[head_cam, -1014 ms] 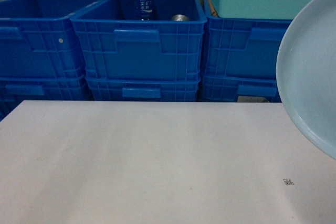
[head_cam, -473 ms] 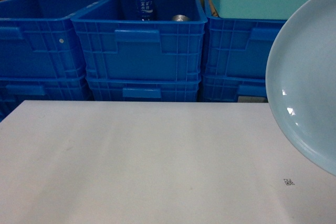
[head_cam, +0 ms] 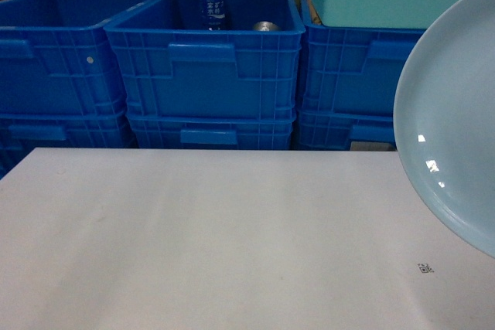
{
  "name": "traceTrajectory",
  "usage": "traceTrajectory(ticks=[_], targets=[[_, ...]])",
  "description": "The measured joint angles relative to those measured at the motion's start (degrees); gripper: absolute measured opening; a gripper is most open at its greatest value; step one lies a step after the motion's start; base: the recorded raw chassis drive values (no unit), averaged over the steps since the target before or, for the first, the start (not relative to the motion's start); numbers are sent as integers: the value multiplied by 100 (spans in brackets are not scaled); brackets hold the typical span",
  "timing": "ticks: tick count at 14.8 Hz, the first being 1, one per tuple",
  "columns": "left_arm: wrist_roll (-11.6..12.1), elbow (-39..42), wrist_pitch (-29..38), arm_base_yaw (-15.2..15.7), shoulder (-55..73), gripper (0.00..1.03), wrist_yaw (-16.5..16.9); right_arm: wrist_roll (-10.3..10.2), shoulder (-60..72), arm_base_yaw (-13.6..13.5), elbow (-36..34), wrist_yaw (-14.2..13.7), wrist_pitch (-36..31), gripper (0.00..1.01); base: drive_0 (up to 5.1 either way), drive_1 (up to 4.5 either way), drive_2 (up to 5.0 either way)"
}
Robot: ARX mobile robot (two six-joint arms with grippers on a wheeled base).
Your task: Place blue tray on left shelf second layer neatly
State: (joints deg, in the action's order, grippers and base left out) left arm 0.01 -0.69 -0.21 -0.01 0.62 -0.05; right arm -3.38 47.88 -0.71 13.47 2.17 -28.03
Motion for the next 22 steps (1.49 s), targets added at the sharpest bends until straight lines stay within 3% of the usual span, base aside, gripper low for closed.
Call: traceTrajectory(ticks=[5,22], targets=[[2,0,0,0,0,98,2,0,-2,2,0,17,2,2,-149,-149,-149],[0,0,-2,0,0,98,2,0,2,-2,-7,15,-2,2,313,-432,-381]])
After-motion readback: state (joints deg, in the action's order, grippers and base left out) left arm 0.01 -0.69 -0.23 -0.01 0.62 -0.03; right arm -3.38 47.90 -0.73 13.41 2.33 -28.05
